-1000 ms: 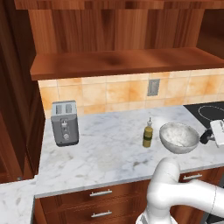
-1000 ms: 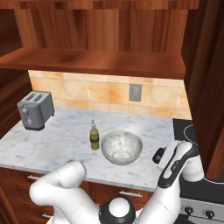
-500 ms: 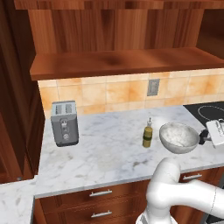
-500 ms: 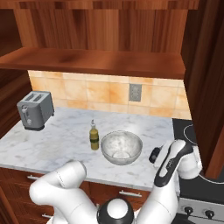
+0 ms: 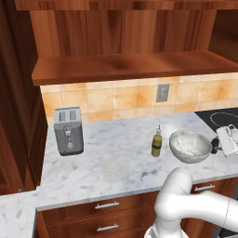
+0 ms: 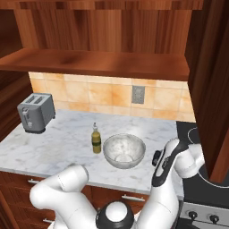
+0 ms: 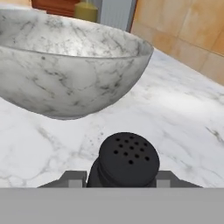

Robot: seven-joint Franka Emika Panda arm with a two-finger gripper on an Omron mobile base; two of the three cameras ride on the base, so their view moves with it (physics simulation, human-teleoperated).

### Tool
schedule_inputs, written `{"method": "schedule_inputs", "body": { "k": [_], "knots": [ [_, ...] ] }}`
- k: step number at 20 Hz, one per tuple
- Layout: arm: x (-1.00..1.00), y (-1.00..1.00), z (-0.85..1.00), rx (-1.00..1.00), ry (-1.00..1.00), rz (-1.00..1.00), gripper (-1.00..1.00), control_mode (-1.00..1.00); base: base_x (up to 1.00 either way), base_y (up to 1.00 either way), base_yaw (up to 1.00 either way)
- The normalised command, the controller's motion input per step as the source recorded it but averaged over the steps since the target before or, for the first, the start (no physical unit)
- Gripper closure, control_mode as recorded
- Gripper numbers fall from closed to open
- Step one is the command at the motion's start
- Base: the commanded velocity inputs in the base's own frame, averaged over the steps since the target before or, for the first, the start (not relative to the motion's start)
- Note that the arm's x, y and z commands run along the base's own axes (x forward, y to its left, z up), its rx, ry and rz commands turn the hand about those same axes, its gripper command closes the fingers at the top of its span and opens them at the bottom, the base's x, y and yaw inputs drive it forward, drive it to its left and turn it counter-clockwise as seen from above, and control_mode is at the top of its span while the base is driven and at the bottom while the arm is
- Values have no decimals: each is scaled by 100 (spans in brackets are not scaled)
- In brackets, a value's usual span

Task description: Retrieve the bottle and the shaker from the cabinet and place them next to the mixing bowl on the counter. Then add garlic from the fridge to the mixing bowl.

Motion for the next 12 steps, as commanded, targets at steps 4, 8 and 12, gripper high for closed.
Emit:
{"method": "schedule_inputs", "body": {
  "k": [4,8,12],
  "knots": [
    [-1,5,-24,-4,-1,0,100,-100,0,0,0],
    [-7,0,-6,0,0,0,100,-100,0,0,0],
    [-14,2,-3,0,0,0,-100,-100,0,0,0]
  ]
}}
